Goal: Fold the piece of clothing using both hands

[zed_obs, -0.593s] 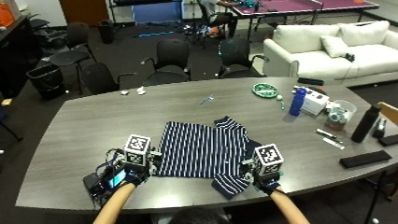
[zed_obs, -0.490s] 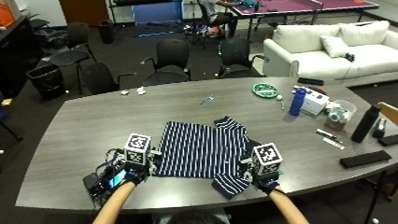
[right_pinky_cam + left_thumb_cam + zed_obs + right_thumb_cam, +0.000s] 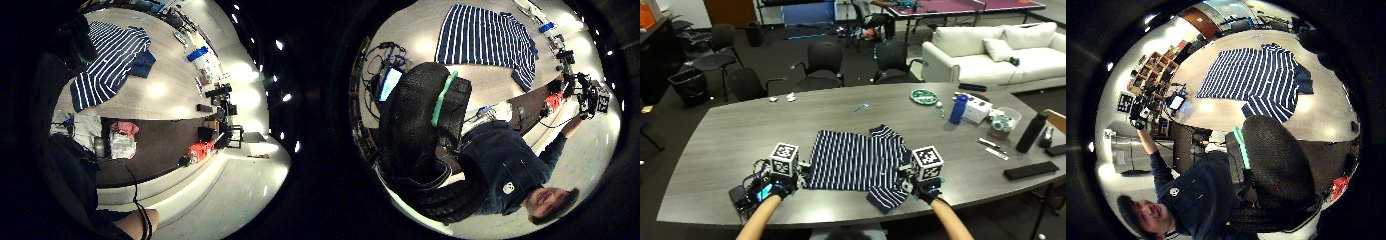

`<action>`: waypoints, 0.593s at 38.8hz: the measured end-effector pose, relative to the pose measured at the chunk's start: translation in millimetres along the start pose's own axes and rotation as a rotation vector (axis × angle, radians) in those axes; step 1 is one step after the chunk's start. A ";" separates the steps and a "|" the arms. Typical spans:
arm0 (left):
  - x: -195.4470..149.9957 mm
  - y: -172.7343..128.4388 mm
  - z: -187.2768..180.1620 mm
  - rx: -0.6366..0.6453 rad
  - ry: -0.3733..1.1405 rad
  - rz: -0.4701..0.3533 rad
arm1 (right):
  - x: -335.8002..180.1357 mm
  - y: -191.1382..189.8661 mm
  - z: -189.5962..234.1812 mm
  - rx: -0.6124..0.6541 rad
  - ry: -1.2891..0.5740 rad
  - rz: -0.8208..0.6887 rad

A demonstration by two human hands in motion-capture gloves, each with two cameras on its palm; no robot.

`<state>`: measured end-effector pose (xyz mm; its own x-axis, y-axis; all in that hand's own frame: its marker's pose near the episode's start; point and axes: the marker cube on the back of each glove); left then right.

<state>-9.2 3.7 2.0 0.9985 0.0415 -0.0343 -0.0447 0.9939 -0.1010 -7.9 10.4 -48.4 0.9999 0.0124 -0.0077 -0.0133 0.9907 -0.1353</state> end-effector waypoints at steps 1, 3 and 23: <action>0.8 -0.2 0.1 -0.006 0.001 0.004 | 0.8 -0.4 -2.2 -0.007 0.005 0.003; 3.7 -2.2 0.3 -0.013 0.003 0.016 | 4.1 -3.5 -3.7 -0.023 0.011 0.012; 43.9 -93.8 51.8 -0.170 0.061 0.183 | 15.2 -63.4 46.5 -0.240 -0.004 0.056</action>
<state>40.4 -82.4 61.4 0.9700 0.2077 -0.1264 -0.2340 0.9387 -0.2532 8.4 -46.0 6.1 0.9976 0.0672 -0.0176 -0.0690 0.9279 -0.3663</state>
